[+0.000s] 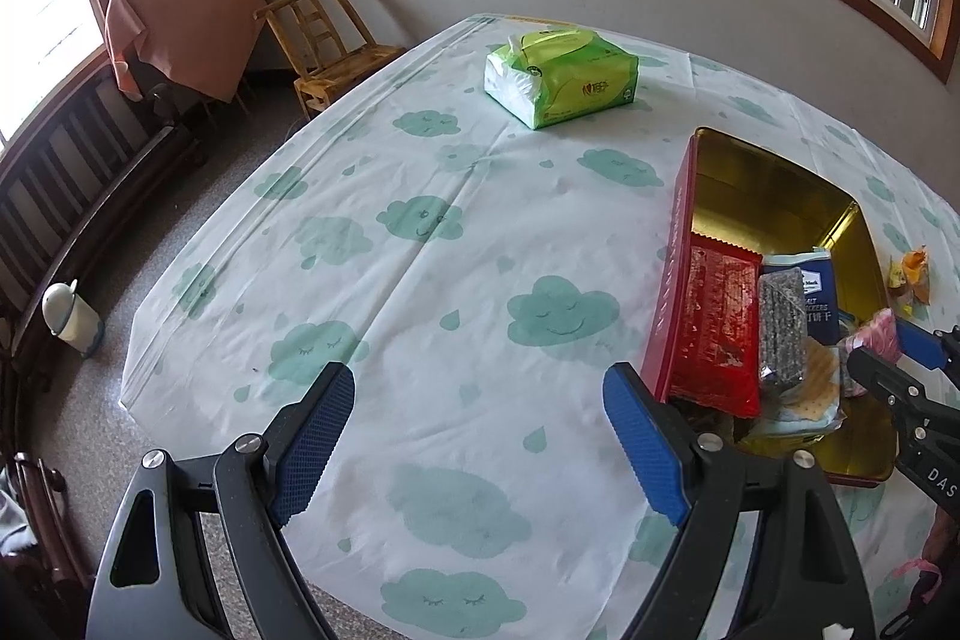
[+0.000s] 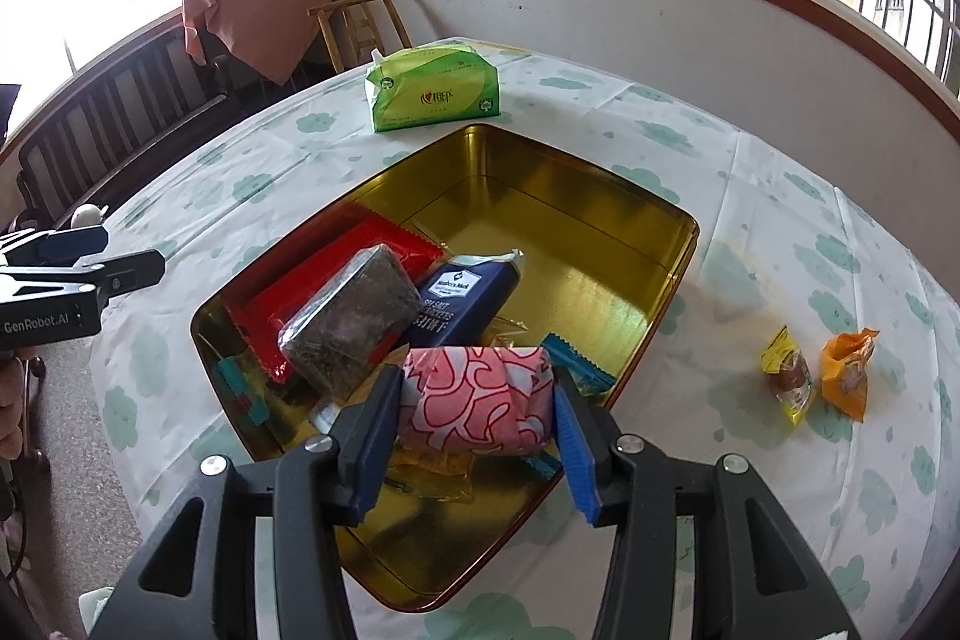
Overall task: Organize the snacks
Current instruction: 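Lower the pink candy into the tin and open the right tool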
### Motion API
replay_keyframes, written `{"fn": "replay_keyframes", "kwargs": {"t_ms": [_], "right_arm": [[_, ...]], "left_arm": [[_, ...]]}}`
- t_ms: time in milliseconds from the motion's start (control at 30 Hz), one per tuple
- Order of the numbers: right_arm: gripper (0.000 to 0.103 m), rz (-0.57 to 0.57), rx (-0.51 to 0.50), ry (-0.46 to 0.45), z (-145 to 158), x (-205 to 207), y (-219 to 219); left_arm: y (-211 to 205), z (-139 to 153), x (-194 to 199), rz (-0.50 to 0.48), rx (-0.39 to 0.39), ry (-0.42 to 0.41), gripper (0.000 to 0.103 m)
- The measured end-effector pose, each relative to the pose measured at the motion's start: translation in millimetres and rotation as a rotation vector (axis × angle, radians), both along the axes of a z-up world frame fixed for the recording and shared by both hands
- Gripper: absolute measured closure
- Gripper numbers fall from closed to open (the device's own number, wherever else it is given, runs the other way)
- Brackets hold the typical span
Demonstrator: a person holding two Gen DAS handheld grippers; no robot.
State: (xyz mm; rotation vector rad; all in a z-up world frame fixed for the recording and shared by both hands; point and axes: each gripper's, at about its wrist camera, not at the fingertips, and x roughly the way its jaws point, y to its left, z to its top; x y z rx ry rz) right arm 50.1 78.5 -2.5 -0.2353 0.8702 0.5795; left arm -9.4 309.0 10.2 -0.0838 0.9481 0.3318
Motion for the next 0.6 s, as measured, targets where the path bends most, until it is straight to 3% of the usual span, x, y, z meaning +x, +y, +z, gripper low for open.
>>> {"fn": "replay_keyframes", "kwargs": {"t_ms": [333,600], "right_arm": [[0.050,-0.059,0.102,-0.039,21,5,-36],[0.048,-0.300,0.060,-0.043,7,37,-128]], "left_arm": [[-14,4,6,-0.028,0.007,-0.010,0.020],[-40,11,20,-0.091,0.020,-0.020,0.020]]}}
